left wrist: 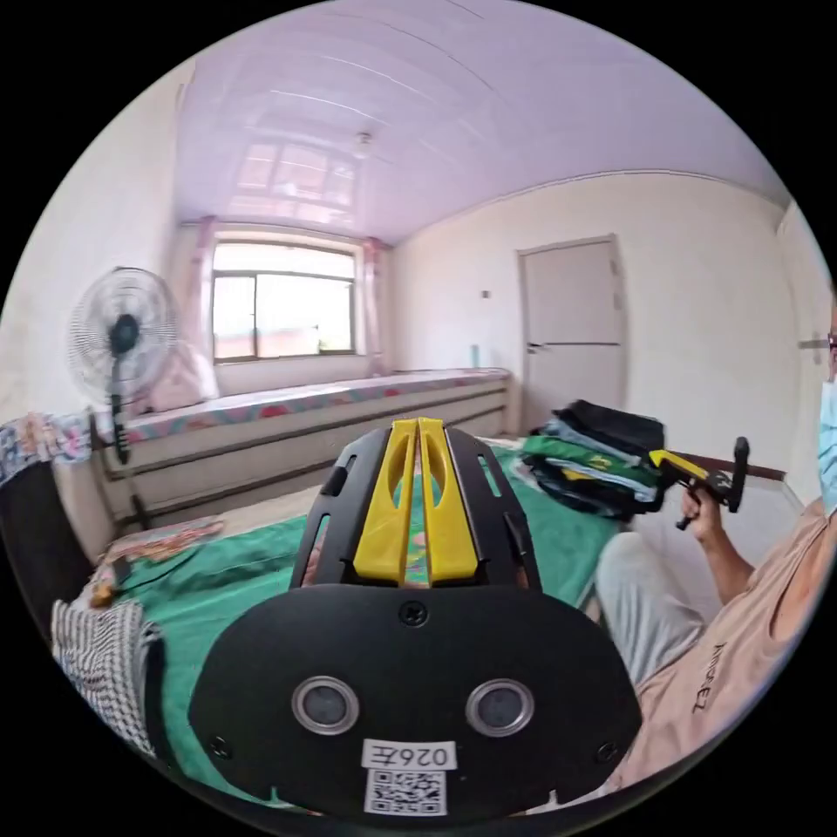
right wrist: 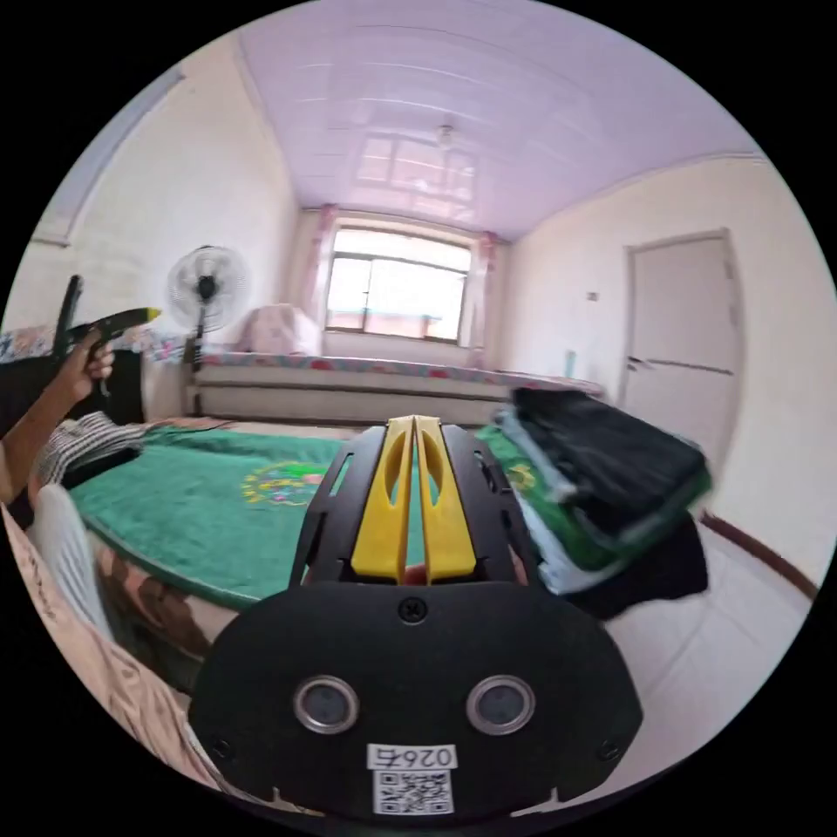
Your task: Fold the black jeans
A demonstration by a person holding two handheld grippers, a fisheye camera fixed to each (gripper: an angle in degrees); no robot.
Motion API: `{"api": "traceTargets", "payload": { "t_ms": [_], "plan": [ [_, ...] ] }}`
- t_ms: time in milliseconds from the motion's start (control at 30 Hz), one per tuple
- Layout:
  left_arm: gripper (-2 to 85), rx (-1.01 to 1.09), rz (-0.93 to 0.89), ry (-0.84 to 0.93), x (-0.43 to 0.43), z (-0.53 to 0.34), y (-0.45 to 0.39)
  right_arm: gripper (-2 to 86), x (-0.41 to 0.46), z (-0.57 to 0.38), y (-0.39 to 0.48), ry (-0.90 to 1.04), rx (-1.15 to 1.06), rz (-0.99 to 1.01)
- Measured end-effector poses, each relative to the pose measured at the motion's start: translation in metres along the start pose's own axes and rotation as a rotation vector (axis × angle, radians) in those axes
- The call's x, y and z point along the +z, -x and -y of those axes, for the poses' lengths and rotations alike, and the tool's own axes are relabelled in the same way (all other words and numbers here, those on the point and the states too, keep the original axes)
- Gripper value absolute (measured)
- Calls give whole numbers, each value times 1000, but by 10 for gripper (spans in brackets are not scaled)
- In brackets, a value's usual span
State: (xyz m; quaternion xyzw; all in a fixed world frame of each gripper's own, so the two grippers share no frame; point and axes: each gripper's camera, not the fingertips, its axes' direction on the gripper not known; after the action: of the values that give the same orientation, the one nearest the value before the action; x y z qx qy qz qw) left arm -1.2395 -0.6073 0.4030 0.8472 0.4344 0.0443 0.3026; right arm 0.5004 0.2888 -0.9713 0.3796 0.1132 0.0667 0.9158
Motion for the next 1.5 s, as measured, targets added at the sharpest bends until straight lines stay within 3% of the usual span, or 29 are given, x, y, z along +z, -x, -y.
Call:
{"api": "traceTargets", "payload": {
  "t_ms": [133, 367, 633, 933, 1100, 1200, 1500],
  "plan": [
    [-5, 91, -288, 77, 120, 42, -86, 33, -61, -77, -111, 25, 218, -243],
    [56, 150, -611, 232, 309, 102, -206, 62, -95, -175, -252, 35, 429, -257],
    [100, -28, -870, 474, 496, 125, -284, 85, -48, -266, -362, 90, 606, -129],
    [125, -156, -952, 599, 594, 96, -281, 57, -37, -306, -362, 42, 490, -188],
    [136, -295, -1020, 628, 625, 72, -256, 30, -17, -332, -390, 73, 629, -136],
    [141, -352, -1037, 633, 635, 55, -238, -7, -12, -320, -390, 65, 590, -139],
    [190, -642, -1285, 544, 644, -9, -187, -13, 39, -222, -356, -126, 404, 248]
  ]
}}
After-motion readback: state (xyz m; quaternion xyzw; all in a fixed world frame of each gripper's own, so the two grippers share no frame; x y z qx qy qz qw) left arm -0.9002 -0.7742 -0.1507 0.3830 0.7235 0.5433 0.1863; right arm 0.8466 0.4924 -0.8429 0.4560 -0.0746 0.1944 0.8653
